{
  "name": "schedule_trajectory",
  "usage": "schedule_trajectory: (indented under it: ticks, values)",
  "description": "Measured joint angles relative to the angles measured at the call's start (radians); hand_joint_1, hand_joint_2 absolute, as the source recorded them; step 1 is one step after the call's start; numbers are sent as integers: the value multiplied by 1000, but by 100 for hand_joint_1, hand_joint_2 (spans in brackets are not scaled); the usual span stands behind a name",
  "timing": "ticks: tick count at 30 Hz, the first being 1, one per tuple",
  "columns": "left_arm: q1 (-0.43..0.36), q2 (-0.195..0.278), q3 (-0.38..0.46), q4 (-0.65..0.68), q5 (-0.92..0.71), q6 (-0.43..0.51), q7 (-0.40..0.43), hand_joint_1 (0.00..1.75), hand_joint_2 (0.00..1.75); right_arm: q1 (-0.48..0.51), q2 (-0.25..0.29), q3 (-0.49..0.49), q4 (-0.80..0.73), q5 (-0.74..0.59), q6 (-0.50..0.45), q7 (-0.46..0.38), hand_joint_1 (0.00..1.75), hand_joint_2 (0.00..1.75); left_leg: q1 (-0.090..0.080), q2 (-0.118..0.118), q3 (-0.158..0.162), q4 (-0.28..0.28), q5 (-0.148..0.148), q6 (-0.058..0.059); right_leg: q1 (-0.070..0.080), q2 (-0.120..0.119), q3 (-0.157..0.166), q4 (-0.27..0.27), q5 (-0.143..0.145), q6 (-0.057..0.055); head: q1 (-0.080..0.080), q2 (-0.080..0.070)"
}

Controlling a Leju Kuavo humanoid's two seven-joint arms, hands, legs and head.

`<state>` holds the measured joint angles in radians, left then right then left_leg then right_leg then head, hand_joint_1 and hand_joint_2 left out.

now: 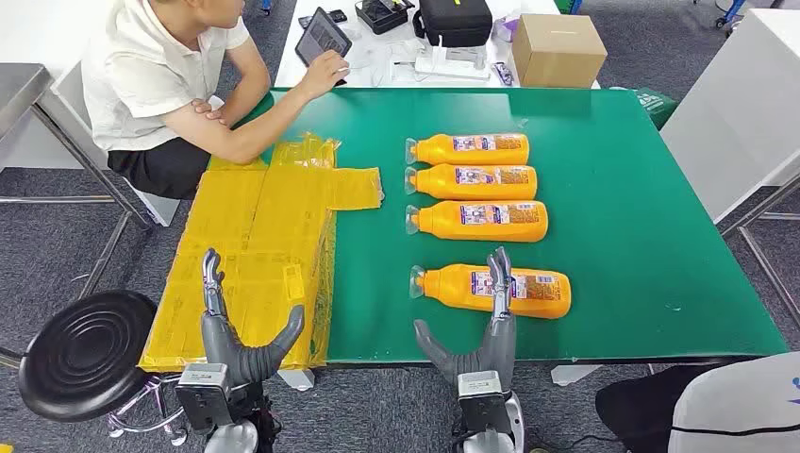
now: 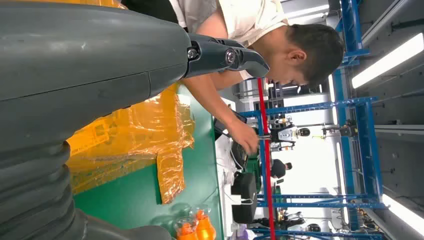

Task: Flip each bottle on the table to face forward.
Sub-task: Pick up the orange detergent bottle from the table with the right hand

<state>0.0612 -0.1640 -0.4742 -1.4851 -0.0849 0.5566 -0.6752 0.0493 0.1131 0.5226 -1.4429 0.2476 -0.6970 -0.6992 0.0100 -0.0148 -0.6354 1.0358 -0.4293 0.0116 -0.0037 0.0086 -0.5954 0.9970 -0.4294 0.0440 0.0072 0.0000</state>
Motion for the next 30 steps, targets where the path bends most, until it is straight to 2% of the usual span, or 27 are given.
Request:
schedule_trajectory:
  ticks: [20,22,27,30]
  values:
    - [0,0,-4,17,-3,-23,0,0,175,-20,5,-37,56,46,8,1,0,175,0,0,0,0,0,0,0,0,0,0,0,0,0,0]
    - [0,0,-8,22,-8,-23,0,0,175,-31,-1,-46,99,116,13,13,0,175,0,0,0,0,0,0,0,0,0,0,0,0,0,0]
    - [0,-1,-22,34,-10,-31,0,0,175,-62,-26,-138,235,526,6,75,0,175,0,0,0,0,0,0,0,0,0,0,0,0,0,0]
    - [-1,-2,-24,42,-16,-23,0,0,175,-86,-44,-212,294,585,5,92,0,175,-1,0,0,0,0,0,0,0,1,0,0,0,0,0]
